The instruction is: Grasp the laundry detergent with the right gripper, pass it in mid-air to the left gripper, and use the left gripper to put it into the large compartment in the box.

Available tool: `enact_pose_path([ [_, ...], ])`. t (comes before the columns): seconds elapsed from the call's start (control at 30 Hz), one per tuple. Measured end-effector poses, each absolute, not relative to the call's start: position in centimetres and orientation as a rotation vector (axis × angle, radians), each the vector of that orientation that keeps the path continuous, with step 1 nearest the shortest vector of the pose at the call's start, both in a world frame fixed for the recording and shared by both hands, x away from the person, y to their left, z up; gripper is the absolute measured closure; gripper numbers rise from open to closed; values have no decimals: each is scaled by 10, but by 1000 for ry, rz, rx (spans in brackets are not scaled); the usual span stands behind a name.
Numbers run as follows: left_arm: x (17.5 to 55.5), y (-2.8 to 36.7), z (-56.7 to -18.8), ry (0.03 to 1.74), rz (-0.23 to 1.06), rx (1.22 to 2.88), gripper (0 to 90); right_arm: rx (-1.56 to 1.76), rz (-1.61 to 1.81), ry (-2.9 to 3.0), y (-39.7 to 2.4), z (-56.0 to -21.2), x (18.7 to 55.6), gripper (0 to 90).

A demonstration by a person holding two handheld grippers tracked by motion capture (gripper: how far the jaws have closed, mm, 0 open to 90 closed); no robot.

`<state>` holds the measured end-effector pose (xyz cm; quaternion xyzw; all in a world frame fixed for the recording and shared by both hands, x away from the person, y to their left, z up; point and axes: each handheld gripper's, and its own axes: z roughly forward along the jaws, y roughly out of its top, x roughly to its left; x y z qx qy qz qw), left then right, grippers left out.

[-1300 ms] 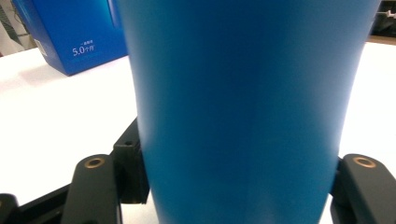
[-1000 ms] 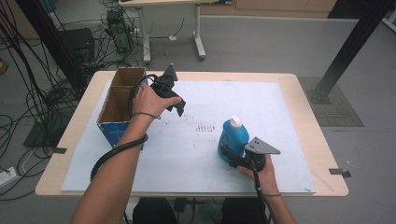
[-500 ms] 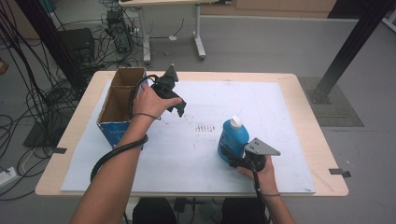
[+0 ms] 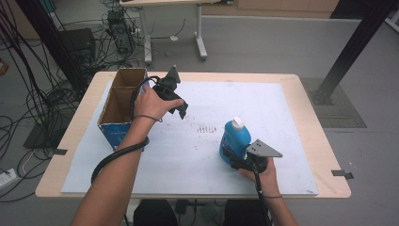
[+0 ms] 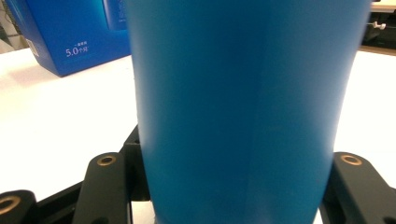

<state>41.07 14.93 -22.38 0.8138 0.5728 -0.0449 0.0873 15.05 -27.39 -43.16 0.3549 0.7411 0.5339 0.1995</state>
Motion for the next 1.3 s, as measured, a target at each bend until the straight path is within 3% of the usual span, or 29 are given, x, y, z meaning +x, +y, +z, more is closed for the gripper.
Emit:
enact_pose_path([
  [1.3,391,150,-225,1744,-126,2380,67,994,1487,2054,-271,-433,147,412],
])
